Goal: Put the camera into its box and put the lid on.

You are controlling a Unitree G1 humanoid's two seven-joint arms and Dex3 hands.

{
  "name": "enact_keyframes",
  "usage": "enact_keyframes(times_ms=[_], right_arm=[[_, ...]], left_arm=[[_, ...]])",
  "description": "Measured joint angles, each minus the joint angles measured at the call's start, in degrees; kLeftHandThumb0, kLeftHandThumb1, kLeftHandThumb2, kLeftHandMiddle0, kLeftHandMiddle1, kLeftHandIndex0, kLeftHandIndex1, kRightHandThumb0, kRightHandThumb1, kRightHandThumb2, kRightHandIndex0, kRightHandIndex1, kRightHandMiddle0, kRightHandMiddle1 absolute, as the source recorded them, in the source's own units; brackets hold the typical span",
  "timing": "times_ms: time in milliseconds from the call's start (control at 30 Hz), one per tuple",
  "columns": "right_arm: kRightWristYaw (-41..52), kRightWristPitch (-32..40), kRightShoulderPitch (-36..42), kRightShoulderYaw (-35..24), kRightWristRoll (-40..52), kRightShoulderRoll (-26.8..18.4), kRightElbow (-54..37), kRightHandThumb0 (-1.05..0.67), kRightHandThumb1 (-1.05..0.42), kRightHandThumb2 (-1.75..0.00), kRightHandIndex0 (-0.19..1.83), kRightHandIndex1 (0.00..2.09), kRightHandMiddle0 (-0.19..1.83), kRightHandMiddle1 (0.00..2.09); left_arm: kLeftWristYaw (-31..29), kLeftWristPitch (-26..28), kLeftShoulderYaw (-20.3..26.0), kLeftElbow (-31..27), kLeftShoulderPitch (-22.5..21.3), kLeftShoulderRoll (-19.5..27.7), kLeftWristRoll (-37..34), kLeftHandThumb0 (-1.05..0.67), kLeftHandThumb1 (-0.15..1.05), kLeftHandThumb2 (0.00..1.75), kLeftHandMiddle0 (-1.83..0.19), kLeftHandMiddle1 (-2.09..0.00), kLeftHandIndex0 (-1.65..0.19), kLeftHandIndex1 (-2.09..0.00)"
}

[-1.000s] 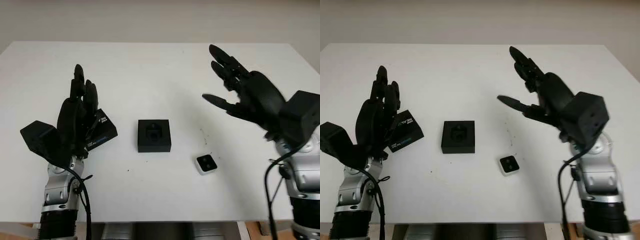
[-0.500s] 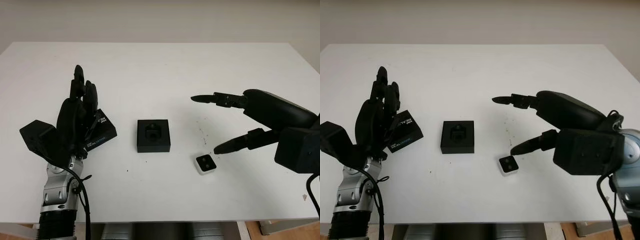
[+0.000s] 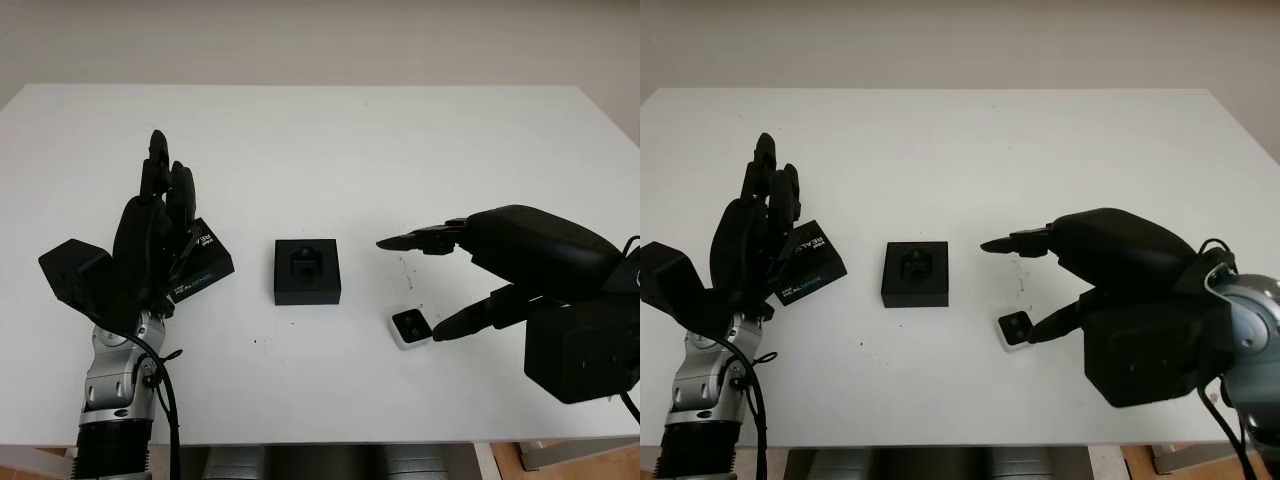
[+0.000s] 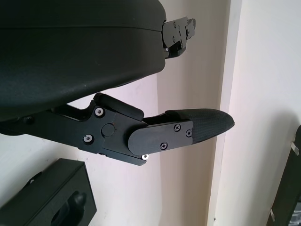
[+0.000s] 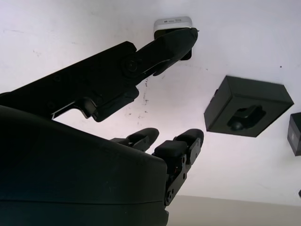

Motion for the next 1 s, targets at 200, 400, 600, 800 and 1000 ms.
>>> enact_keyframes(times_ms=[200, 400, 600, 800, 1000], right_arm=[[-1.49, -1.03, 2.43, 0.76, -2.51, 0.56, -0.13, -0.62, -0.83, -0.05, 0.28, 0.63, 0.16, 0.86], [-1.24, 0.24, 3.6, 0.78, -4.25, 0.69, -0.99, -0.53, -0.84, -0.06, 0.01, 1.18, 0.03, 1.12], [-1.38, -1.13, 3.22, 1.83, -6.36, 0.69, 0.41, -0.46, -0.84, -0.05, -0.07, 1.33, -0.02, 1.27], [-1.66, -1.72, 2.4, 2.7, -6.99, 0.74, 2.26, -0.46, -0.85, -0.06, -0.12, 1.44, -0.04, 1.3], [-3.36, -3.48, 2.29, 2.86, -7.1, 1.16, 3.73, -0.46, -0.85, -0.05, -0.08, 1.41, -0.01, 1.26]], left_arm=[[-0.36, 0.01, 0.12, 0.01, -0.03, 0.66, -0.24, -0.75, 1.05, 0.54, 0.19, 0.0, 0.19, 0.0], [-0.34, 0.43, 0.13, 0.01, -0.03, 0.84, -0.35, -0.75, 1.05, 0.55, 0.19, 0.0, 0.19, 0.0], [-0.38, 0.4, 0.12, 0.02, -0.03, 0.86, -0.36, -0.75, 1.05, 0.54, 0.19, 0.0, 0.19, 0.0], [-0.48, 0.37, 0.2, 0.03, -0.03, 0.86, -0.43, -0.74, 1.05, 0.53, 0.19, 0.0, 0.19, 0.0], [-0.46, 0.38, 0.2, 0.02, -0.02, 0.86, -0.44, -0.74, 1.05, 0.52, 0.19, 0.0, 0.19, 0.0]])
